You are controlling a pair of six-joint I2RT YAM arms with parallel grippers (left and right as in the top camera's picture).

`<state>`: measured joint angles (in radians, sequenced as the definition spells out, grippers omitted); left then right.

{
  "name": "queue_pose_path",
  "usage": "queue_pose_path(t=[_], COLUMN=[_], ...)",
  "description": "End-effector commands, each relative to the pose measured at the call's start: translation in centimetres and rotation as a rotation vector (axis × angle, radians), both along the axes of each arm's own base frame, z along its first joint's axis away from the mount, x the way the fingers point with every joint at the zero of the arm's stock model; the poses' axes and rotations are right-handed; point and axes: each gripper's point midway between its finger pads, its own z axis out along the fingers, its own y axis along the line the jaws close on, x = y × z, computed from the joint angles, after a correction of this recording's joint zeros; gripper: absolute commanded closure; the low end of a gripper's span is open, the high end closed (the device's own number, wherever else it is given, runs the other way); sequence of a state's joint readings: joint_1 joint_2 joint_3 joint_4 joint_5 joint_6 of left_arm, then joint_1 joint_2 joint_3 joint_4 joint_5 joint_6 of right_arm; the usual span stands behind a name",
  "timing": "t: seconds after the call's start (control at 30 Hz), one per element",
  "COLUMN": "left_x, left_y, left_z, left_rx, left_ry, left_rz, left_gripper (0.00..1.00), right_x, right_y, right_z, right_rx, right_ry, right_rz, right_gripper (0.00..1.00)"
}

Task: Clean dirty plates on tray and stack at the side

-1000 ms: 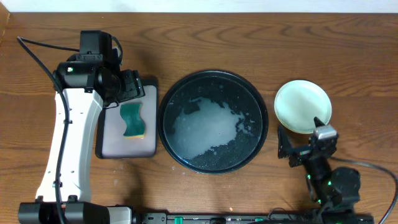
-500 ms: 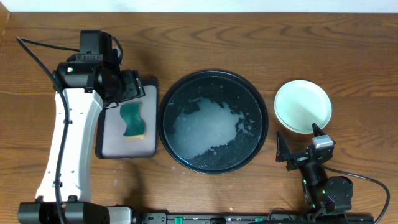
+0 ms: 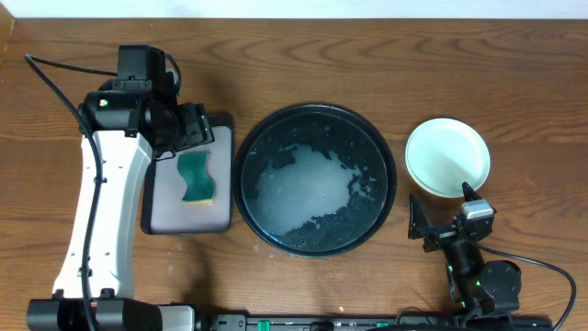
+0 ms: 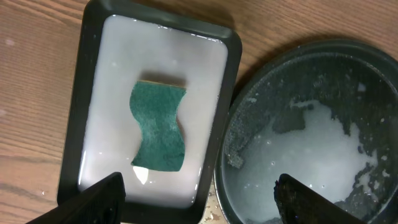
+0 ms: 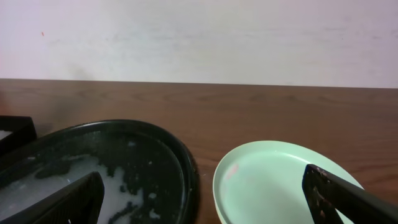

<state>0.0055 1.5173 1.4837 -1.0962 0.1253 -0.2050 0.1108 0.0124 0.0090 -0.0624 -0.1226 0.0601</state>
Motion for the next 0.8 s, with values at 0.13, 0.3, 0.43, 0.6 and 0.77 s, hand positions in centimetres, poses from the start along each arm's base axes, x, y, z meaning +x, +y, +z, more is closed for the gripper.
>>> queue_pose_path(t=[0.13, 0.3, 0.43, 0.6, 0.77], left_x=[0.1, 0.1, -0.1, 0.2, -0.6], left_y=[0.1, 0.2, 0.9, 0.6, 0.5], left_z=[0.4, 0.4, 1.7, 5.0, 7.7], left_rx=[0.003, 0.003, 0.046, 0.06, 0.136], left_ry=[-0.01, -0.011, -0.057, -0.283, -0.587], left_rz=[0.001, 0.002, 0.006, -0.022, -0.123], left_gripper=[0.23, 0.23, 0.22, 0.23, 0.22], right_x=[0.0, 0.0, 0.0, 0.0, 0.0], right_y=[0.0, 0.0, 0.0, 0.0, 0.0], right_z=[0.0, 0.0, 0.0, 0.0, 0.0], right_rx=[0.012, 0.012, 0.012, 0.012, 0.012], right_ry=[0.0, 0.0, 0.0, 0.0, 0.0], right_rz=[-0.002, -0.002, -0.002, -0.002, -0.002], right_gripper=[0.01, 0.01, 0.01, 0.01, 0.01])
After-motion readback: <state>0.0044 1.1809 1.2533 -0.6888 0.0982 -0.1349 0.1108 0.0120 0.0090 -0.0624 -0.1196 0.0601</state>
